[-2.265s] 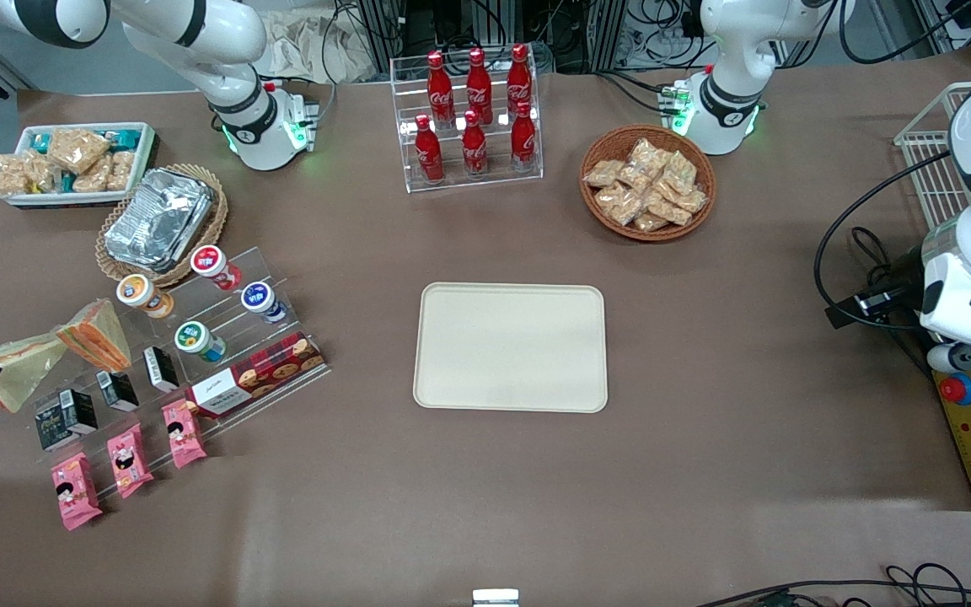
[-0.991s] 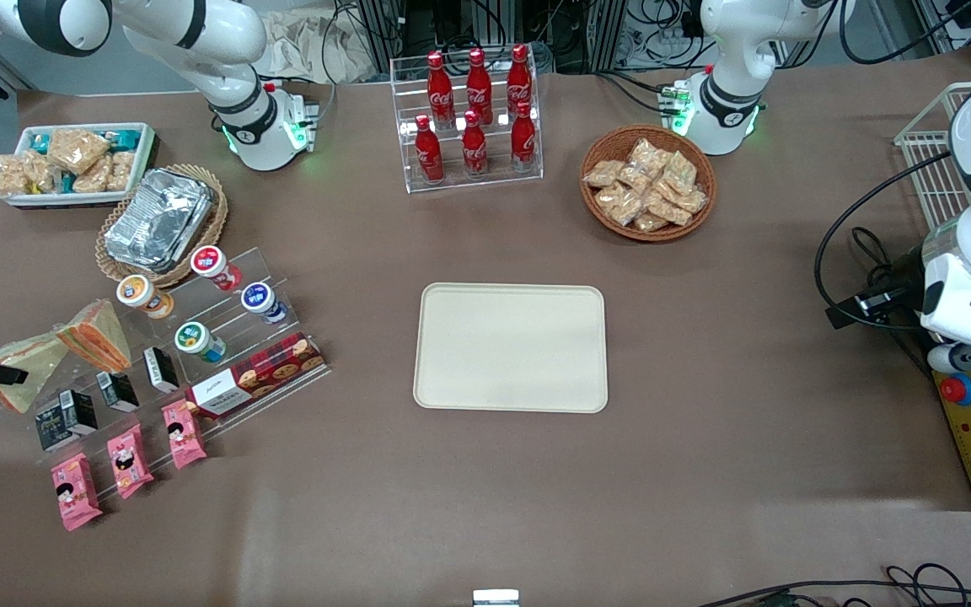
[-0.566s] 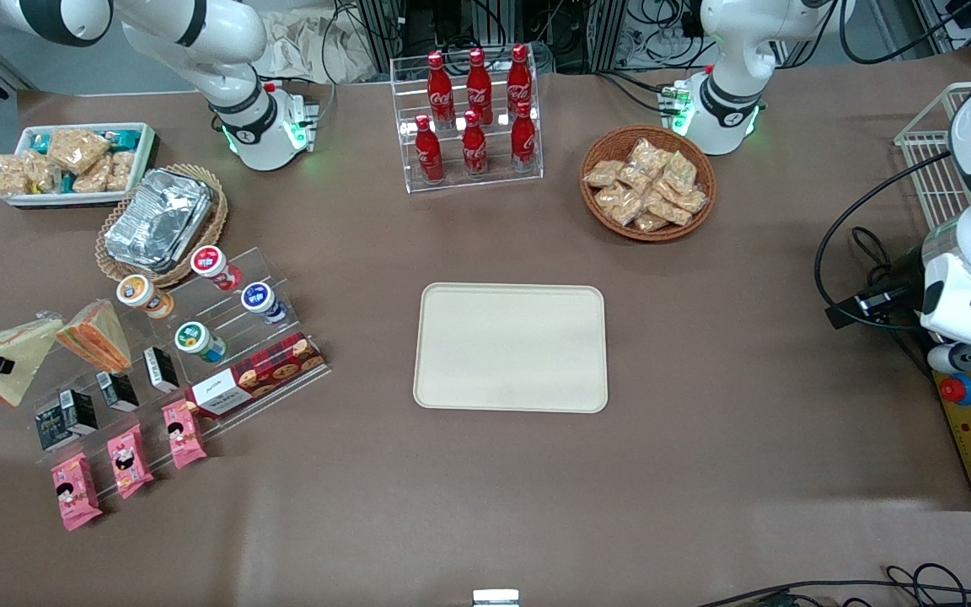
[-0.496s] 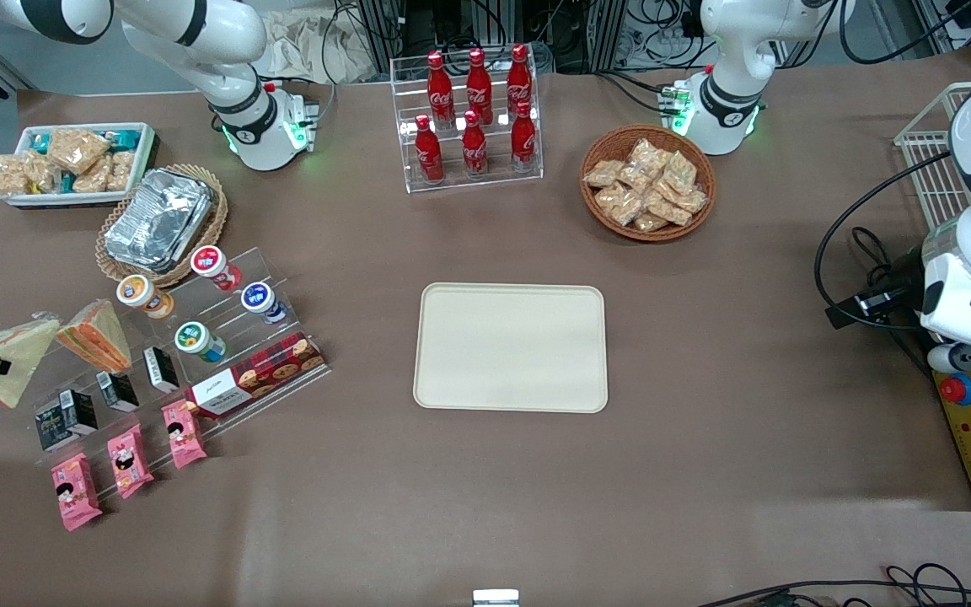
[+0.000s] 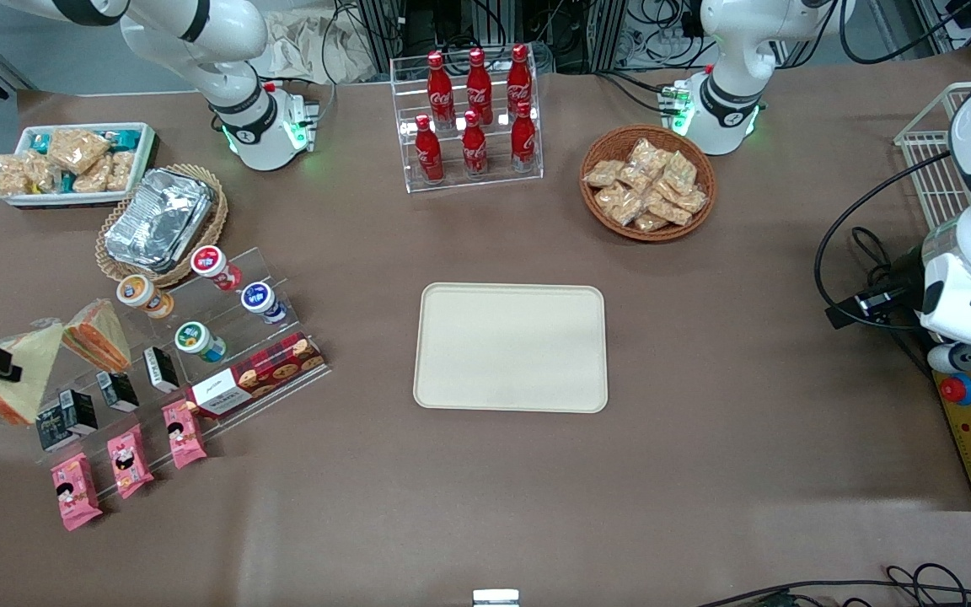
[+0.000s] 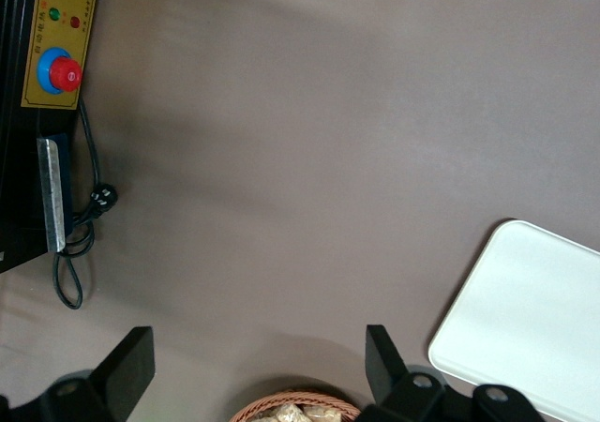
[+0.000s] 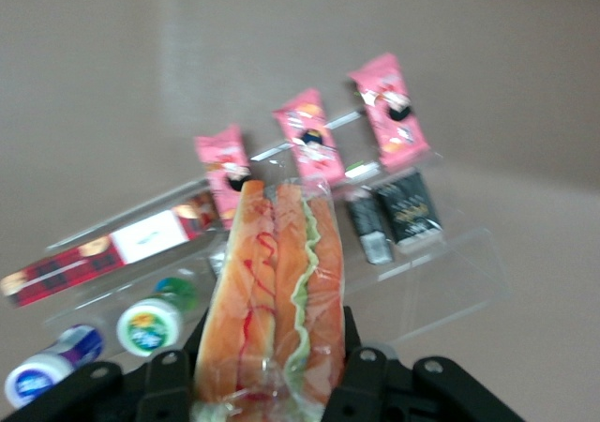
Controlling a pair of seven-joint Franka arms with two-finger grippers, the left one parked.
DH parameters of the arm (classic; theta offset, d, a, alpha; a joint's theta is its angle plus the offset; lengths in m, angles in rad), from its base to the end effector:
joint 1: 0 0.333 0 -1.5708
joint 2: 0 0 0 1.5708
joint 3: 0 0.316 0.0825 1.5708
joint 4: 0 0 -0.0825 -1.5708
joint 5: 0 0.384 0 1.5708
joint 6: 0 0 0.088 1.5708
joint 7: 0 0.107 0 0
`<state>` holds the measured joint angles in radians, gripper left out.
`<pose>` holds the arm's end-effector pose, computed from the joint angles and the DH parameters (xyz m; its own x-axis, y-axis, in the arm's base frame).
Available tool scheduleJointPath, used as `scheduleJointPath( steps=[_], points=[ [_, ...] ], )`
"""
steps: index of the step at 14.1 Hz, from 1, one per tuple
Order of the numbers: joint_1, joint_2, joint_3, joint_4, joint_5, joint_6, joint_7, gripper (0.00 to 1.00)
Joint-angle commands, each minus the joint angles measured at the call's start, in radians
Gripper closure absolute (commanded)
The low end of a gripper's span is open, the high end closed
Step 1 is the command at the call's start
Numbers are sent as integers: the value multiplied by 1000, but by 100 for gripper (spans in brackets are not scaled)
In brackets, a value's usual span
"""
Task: Place sandwich on tray
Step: 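Carry the sandwich over the cream tray and lower it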
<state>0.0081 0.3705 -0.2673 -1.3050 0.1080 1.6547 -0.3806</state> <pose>0.6531 -0.1298 0.5374 0.9917 0.1285 -0.0034 0.1284 -0.9916 -0.0140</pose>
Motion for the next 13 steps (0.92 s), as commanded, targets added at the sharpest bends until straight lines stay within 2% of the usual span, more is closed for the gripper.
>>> scheduleJointPath(
  steps=[1,5,13],
  points=[
    [136,-22,-4,23,-4,-58,-11,47],
    [383,-22,-3,20,-1,-58,-15,46],
    [729,74,-1,13,9,83,-21,46]
  ],
)
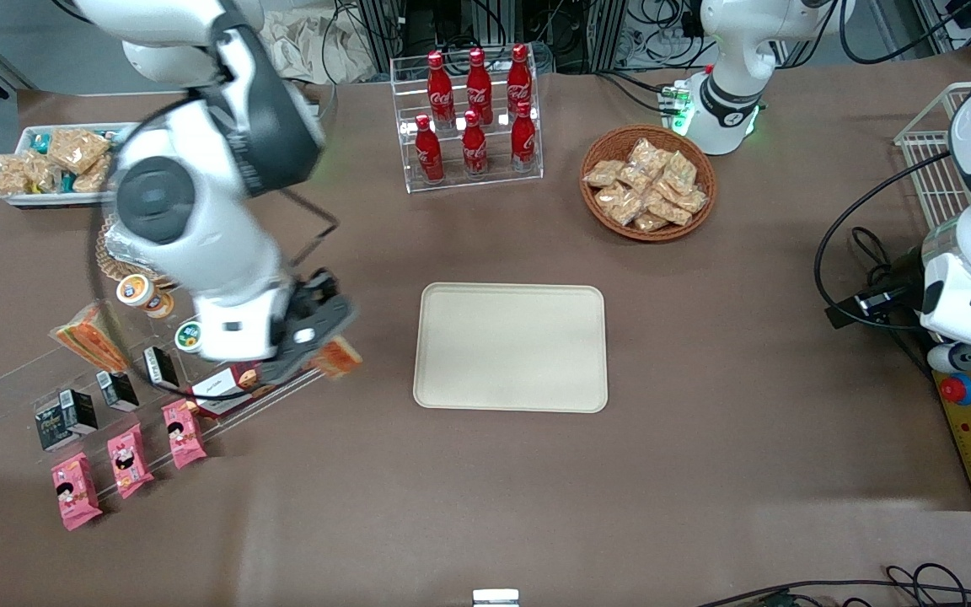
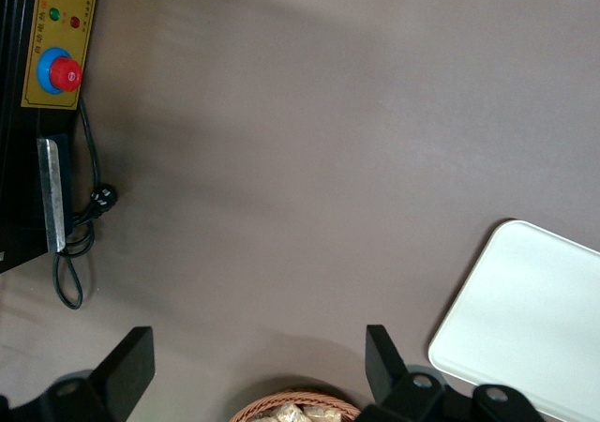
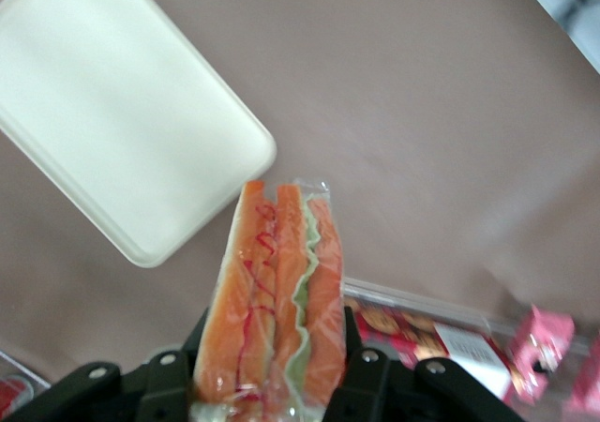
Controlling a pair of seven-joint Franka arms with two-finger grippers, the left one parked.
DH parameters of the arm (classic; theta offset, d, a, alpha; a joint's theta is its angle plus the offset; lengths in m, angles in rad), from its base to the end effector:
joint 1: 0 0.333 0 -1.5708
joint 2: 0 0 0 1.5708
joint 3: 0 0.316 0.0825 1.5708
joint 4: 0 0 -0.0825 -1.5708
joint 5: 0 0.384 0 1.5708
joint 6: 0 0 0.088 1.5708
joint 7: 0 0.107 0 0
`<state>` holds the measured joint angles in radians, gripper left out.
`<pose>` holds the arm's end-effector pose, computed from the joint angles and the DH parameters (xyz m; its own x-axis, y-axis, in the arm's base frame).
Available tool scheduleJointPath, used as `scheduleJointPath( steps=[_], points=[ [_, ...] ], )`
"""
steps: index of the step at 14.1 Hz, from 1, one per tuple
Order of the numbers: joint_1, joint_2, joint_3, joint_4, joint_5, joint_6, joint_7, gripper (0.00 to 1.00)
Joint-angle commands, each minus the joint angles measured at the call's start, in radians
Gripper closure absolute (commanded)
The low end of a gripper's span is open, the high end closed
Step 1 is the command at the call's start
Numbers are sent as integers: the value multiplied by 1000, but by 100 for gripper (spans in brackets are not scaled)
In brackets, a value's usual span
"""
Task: Place sandwich on tray
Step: 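Carry the sandwich over the cream tray and lower it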
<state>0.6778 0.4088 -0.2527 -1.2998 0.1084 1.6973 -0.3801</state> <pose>0.5993 0.3178 0.5177 0.6883 0.7254 0.0039 0.7254 -0.6883 -0.0071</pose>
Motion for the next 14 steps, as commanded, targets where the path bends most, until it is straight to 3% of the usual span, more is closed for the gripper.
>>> scheduleJointPath(
  steps=[1,8,14],
  points=[
    [86,54,-16,8,8,68,-23,46],
    [213,241,-16,7,8,330,-228,46],
    [229,375,-16,7,7,530,-353,46]
  ],
)
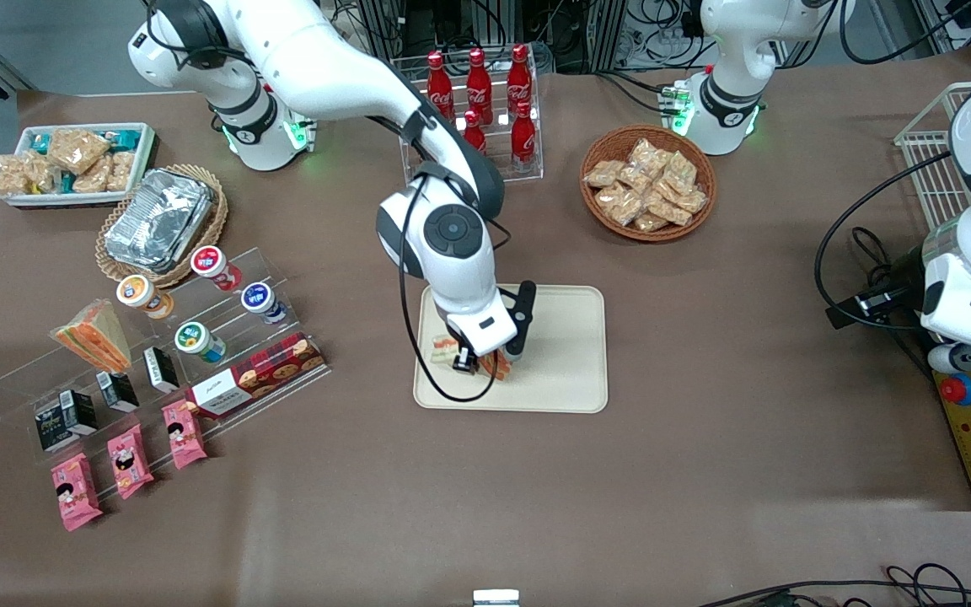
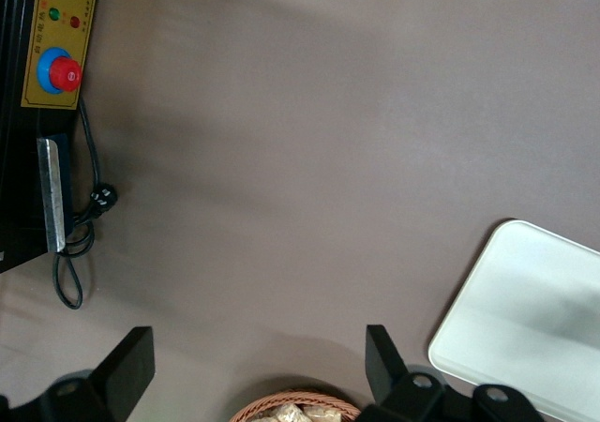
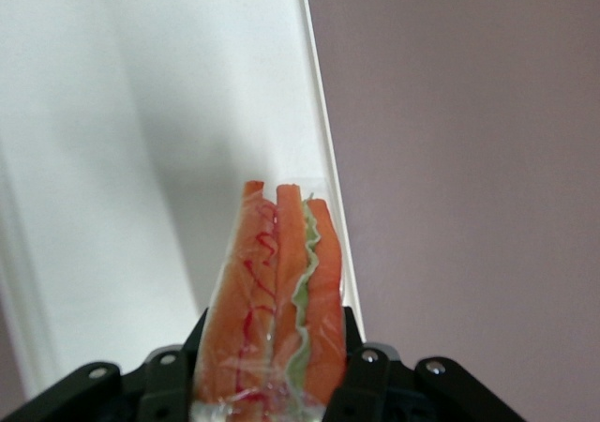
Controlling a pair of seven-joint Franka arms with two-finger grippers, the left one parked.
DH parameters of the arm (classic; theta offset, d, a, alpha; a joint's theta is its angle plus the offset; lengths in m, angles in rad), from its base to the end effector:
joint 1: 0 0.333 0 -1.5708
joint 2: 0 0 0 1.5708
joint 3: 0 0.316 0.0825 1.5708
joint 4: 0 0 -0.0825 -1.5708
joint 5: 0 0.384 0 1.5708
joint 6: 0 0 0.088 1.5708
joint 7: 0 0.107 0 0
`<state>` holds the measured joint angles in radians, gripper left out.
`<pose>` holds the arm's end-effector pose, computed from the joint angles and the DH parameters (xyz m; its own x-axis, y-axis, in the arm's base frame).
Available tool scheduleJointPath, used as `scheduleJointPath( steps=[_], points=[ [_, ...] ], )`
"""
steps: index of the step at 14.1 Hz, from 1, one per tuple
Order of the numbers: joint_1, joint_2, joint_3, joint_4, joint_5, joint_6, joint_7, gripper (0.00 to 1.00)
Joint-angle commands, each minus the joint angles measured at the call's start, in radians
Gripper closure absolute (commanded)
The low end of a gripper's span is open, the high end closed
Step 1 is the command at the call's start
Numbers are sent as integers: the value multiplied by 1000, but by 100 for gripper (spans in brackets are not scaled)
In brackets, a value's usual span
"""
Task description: Place sandwich on tray
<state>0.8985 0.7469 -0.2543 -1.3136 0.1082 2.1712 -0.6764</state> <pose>0.5699 0.4916 0.3164 0.2225 0.9733 0.0561 0.9632 -0.2284 0.1415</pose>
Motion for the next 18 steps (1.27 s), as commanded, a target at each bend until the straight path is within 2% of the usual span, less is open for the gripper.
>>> scheduleJointPath(
  steps=[1,6,8,9,10,12,15,18],
  points=[
    [8,52,-16,22,7,68,-77,46],
    [8,115,-16,22,5,147,-150,45],
    [8,123,-14,22,7,150,-150,41],
    [10,121,-14,20,8,150,-149,30],
    [8,117,3,20,11,148,-143,1],
    [-6,94,32,22,43,136,-138,1],
    [-18,11,21,20,152,70,-134,1],
    [-62,-101,-12,5,156,-91,76,1]
  ],
)
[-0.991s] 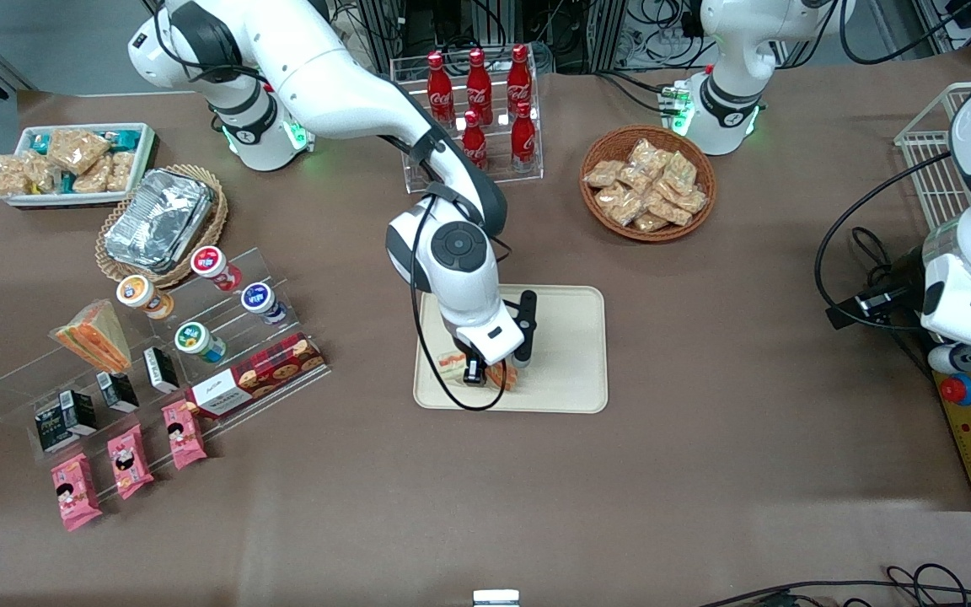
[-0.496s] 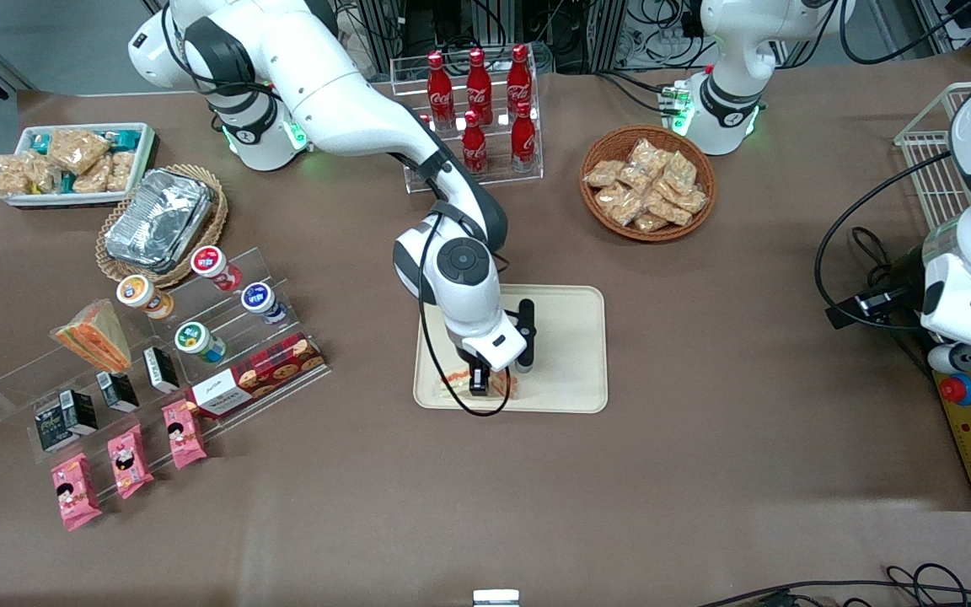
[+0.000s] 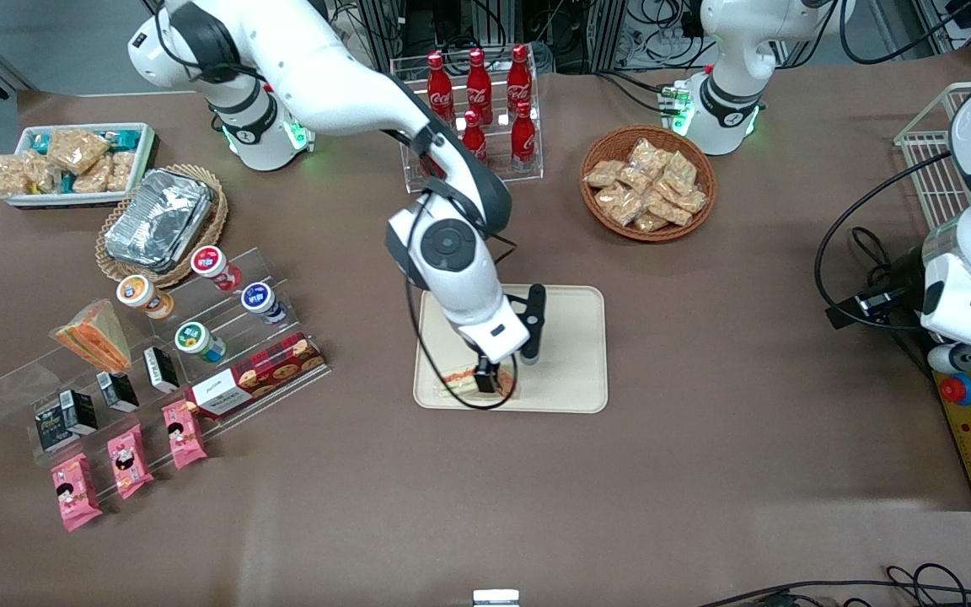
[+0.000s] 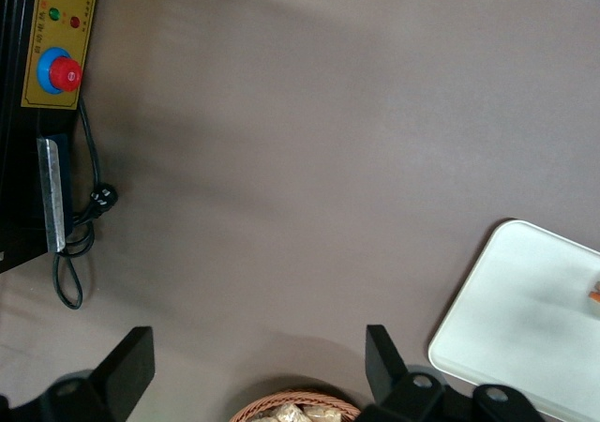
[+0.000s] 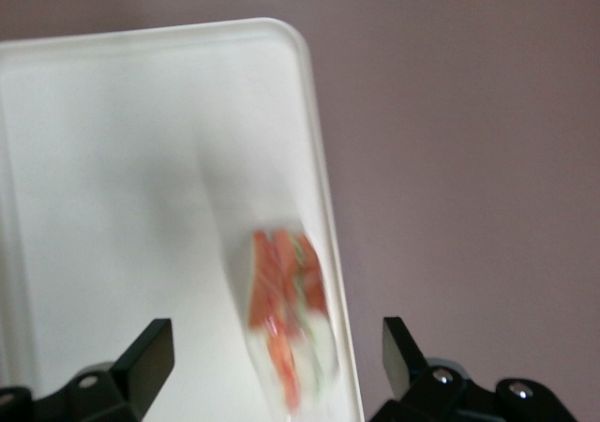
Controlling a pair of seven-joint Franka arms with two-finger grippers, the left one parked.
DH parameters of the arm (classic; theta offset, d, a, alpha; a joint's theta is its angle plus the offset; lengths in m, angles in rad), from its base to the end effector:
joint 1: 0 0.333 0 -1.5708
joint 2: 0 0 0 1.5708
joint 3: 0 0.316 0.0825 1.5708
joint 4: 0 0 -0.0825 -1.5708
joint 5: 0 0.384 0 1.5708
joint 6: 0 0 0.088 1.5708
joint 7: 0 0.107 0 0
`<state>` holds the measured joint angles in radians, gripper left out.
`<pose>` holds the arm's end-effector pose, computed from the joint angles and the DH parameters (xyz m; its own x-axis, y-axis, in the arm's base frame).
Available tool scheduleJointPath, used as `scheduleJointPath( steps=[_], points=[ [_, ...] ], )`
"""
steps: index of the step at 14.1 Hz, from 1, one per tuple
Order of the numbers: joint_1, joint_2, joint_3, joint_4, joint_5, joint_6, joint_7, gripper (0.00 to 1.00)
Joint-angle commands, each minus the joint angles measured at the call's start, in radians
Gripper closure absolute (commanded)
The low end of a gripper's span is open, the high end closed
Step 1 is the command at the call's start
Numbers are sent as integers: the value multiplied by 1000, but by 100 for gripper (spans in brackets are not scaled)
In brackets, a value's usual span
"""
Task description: Place sandwich on tray
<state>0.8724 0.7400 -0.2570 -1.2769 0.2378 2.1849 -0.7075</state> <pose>0.5851 0.4868 0.3406 0.2696 0.9473 0.1730 0.9535 -0.2877 0.0894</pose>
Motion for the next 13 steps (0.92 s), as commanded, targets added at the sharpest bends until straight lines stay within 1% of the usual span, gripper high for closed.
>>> scheduleJointPath(
  steps=[1,3,5,7,9,11,13],
  points=[
    [-52,-140,-33,-45,26,-170,167,1],
    [-110,-223,-83,-45,31,-293,241,1],
    [-199,-290,-87,-45,31,-347,260,1],
    [-315,-327,-84,-45,35,-393,258,1],
    [-406,-369,-84,-45,32,-467,260,1],
    [-492,-398,-84,-45,31,-479,261,1],
    [-536,-413,-105,-45,21,-479,263,1]
  ],
)
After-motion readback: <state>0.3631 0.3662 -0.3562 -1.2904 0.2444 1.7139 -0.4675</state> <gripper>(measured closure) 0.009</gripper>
